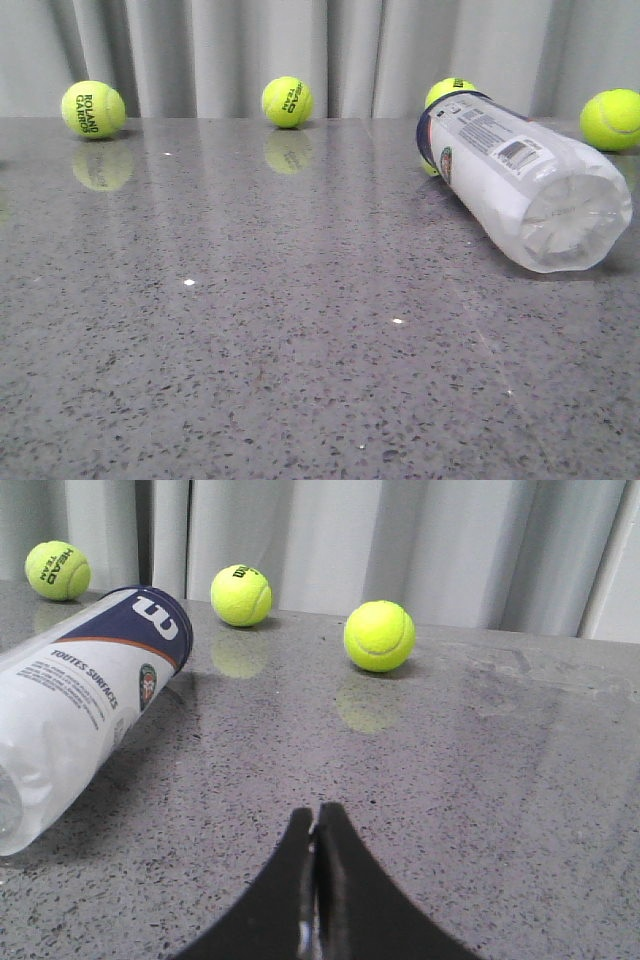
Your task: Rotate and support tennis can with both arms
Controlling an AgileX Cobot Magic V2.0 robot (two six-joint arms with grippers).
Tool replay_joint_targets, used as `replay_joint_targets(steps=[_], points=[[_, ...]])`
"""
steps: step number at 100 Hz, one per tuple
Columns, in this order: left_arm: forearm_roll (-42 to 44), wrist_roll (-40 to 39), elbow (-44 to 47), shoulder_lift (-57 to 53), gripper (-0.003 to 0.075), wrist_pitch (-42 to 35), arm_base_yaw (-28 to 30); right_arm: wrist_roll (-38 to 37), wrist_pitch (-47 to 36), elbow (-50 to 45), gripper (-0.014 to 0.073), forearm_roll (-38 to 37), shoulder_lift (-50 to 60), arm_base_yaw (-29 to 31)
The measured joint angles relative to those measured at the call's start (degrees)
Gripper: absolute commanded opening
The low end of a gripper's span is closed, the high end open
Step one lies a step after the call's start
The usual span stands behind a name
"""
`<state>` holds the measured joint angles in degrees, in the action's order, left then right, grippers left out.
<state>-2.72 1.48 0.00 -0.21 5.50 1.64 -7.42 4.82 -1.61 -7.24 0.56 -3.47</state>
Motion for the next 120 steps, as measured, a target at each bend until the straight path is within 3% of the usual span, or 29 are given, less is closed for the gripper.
replay_joint_targets(steps=[56, 99, 120], points=[[0.00, 0.00, 0.00, 0.00, -0.0020, 0.00, 0.00, 0.00, 0.00, 0.00, -0.0068, -0.39, 0.00, 0.00], [0.00, 0.00, 0.00, 0.00, -0.0020, 0.00, 0.00, -0.08, -4.82, 0.26, -0.0068, -0.90, 0.00, 0.00], [0.00, 0.00, 0.00, 0.00, -0.0020, 0.00, 0.00, -0.08, 2.56, 8.70, -0.0067, -0.90, -1.12, 0.00]])
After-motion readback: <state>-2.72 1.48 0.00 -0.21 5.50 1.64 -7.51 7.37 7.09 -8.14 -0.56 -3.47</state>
